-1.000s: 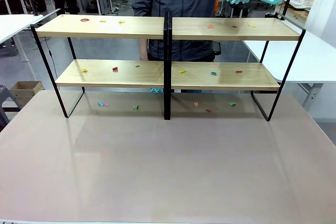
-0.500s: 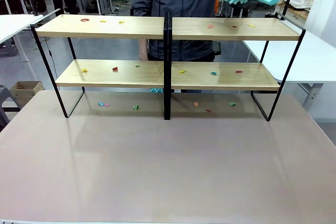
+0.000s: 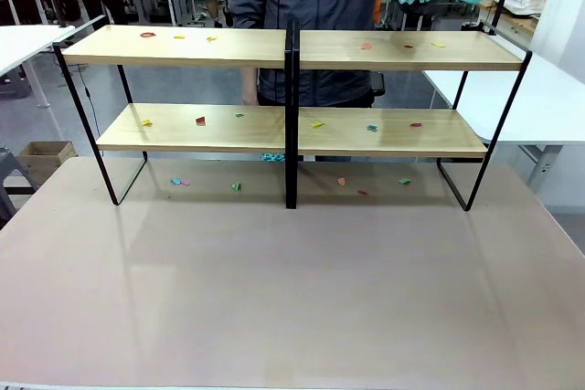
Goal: Clean the shelves.
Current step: Pick up the Duster when the human hands it over, then clean a randomly selected level of the Shelf with the Duster.
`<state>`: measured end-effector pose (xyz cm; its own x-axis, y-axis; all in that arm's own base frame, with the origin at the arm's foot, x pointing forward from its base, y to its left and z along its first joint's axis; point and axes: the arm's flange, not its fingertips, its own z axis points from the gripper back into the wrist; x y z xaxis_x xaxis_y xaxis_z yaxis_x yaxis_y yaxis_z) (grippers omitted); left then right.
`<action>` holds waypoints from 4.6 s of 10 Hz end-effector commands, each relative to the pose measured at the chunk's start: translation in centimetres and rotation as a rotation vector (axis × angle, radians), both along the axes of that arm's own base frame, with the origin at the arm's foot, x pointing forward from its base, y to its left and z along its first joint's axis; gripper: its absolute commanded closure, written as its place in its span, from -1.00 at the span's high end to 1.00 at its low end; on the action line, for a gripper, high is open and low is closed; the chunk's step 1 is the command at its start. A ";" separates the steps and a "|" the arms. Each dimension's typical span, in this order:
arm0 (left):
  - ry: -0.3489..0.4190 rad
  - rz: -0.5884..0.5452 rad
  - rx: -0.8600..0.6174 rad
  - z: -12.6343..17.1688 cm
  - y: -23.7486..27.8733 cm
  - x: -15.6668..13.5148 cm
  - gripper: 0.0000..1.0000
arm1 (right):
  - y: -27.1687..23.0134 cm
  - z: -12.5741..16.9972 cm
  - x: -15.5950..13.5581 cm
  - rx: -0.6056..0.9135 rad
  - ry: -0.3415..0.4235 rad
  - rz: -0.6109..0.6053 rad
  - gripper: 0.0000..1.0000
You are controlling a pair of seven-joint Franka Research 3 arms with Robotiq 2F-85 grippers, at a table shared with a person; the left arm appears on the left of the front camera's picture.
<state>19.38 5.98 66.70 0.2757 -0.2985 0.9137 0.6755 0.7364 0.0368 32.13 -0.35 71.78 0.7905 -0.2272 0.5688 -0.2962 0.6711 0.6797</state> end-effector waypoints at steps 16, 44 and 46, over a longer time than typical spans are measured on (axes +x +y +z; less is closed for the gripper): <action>-0.004 0.009 -0.001 0.1 0.1 -0.2 1.00 | 6.6 -5.7 14.6 0.309 0.390 0.002 -1.00; -0.004 0.009 -0.001 0.1 0.1 -0.2 1.00 | -22.4 4.2 -15.5 -0.015 0.399 0.297 -0.85; -0.004 0.009 -0.001 0.1 0.1 -0.2 1.00 | -22.4 4.2 -15.5 -0.015 0.399 0.297 -0.85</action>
<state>19.34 6.01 66.73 0.2734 -0.2979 0.9146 0.6761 0.7359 0.0376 16.73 -22.73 75.79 0.9784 0.0463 0.2017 -0.1868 0.6168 0.7646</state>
